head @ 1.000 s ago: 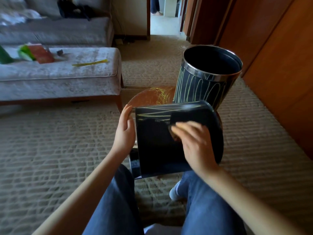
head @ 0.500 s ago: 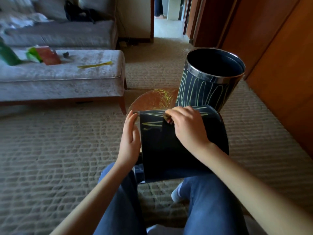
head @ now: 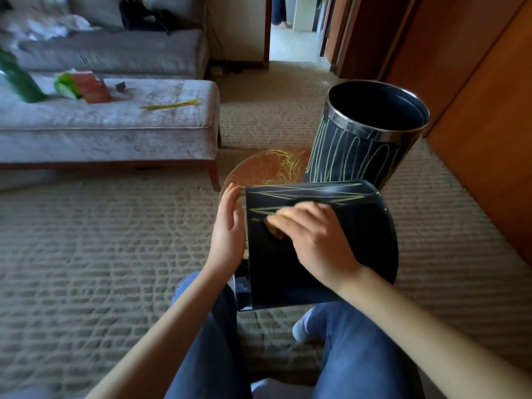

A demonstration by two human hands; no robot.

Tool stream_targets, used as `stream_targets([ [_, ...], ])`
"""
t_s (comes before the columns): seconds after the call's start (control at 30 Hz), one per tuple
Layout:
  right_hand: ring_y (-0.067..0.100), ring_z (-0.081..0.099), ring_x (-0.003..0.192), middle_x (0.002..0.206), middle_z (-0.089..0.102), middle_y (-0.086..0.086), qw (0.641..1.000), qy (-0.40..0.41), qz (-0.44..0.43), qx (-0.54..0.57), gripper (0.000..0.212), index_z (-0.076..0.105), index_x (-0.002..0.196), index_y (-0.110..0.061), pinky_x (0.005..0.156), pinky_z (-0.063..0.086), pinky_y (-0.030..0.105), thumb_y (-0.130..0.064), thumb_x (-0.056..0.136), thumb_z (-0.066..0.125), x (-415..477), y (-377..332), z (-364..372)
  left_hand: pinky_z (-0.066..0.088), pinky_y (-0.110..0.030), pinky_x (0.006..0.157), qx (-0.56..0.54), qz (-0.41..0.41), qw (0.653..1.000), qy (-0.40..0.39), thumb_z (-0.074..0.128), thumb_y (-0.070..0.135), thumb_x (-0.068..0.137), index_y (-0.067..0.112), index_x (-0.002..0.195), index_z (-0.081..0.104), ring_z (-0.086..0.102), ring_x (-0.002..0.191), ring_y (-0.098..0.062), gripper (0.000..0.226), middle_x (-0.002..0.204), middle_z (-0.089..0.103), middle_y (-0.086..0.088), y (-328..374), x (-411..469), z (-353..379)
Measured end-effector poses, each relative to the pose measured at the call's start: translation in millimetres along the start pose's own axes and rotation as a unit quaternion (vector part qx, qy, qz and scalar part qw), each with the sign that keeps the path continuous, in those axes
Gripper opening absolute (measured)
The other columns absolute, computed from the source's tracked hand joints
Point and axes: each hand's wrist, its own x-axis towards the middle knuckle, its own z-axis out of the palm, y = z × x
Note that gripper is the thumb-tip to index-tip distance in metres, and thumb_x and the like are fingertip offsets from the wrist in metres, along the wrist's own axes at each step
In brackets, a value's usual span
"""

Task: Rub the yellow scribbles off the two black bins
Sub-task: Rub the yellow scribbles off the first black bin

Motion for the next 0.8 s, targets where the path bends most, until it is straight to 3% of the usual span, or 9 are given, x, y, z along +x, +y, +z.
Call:
stream_targets([
  [0.13,0.032,0.061,0.084,0.096,0.072,0.003,0.994,-0.051,0.096,-0.005,0.032,0.073,0.099,-0.014,0.073,0.046,0.040,0.007,0.079,0.060,43,1,14,0.022,-0.032,0.122,-0.006,-0.004,1.000,-0.007,0.033,0.004,0.104,0.012,0.145,0.043,0.031,0.146,-0.013,0.043,0.155,0.039,-0.004,0,-1,-1],
  [0.27,0.032,0.061,0.089,0.099,0.071,0.003,0.992,-0.037,0.122,-0.007,0.031,0.073,0.101,-0.012,0.075,0.049,0.042,0.005,0.082,0.056,32,-13,6,0.021,-0.032,0.122,-0.037,-0.025,0.999,-0.006,0.033,0.009,0.107,0.014,0.147,0.040,0.030,0.147,-0.013,0.041,0.157,0.036,-0.004,3,2,1],
  [0.33,0.028,0.061,0.097,0.107,0.071,0.002,0.995,-0.015,0.094,0.020,0.031,0.073,0.107,-0.013,0.081,0.049,0.043,-0.001,0.090,0.051,2,-30,0,0.021,-0.030,0.121,-0.064,-0.044,0.997,-0.003,0.034,0.014,0.107,0.016,0.148,0.039,0.030,0.146,-0.012,0.041,0.157,0.036,-0.003,6,4,1],
  [0.43,0.025,0.062,0.104,0.116,0.070,0.003,0.999,-0.018,-0.017,0.021,0.034,0.074,0.111,-0.014,0.089,0.048,0.042,-0.010,0.105,0.041,-42,-42,-8,0.021,-0.028,0.121,-0.082,-0.057,0.995,-0.003,0.034,0.016,0.108,0.018,0.149,0.038,0.031,0.145,-0.010,0.041,0.157,0.037,-0.001,7,7,1],
  [0.53,0.024,0.062,0.100,0.117,0.069,0.001,0.995,-0.037,-0.088,0.012,0.032,0.073,0.114,-0.015,0.085,0.047,0.039,-0.011,0.105,0.043,-40,-33,-7,0.021,-0.032,0.123,-0.091,-0.047,0.995,-0.010,0.032,0.017,0.108,0.021,0.149,0.037,0.030,0.145,-0.007,0.042,0.157,0.036,0.003,5,-2,0],
  [0.8,0.028,0.058,0.088,0.099,0.067,0.001,0.996,-0.053,0.072,0.021,0.028,0.071,0.107,-0.017,0.070,0.046,0.042,-0.006,0.089,0.052,35,-34,13,0.026,-0.033,0.121,-0.142,-0.049,0.989,-0.008,0.032,0.015,0.108,0.023,0.149,0.039,0.034,0.143,-0.004,0.042,0.156,0.039,0.004,0,-10,-1],
])
